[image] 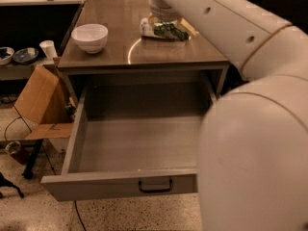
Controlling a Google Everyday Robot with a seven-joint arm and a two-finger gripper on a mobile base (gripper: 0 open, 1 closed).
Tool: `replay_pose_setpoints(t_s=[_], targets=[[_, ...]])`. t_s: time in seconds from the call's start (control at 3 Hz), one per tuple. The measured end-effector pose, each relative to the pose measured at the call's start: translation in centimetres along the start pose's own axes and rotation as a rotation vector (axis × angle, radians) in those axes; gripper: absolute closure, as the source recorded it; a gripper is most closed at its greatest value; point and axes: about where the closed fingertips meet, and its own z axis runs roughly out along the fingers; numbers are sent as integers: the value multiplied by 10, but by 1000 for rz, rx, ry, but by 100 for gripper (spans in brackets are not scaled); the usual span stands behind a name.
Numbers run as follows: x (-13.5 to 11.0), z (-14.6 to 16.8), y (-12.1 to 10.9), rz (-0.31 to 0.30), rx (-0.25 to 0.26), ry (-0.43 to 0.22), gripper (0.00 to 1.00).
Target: Place green can into top drawer
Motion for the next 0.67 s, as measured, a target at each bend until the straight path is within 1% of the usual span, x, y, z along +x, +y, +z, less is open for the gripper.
replay_pose_setpoints(t_s=[0.33, 0.67], targets=[[-34, -15, 38, 0, -6, -71, 100], [-61, -7, 58, 7, -23, -154, 100]])
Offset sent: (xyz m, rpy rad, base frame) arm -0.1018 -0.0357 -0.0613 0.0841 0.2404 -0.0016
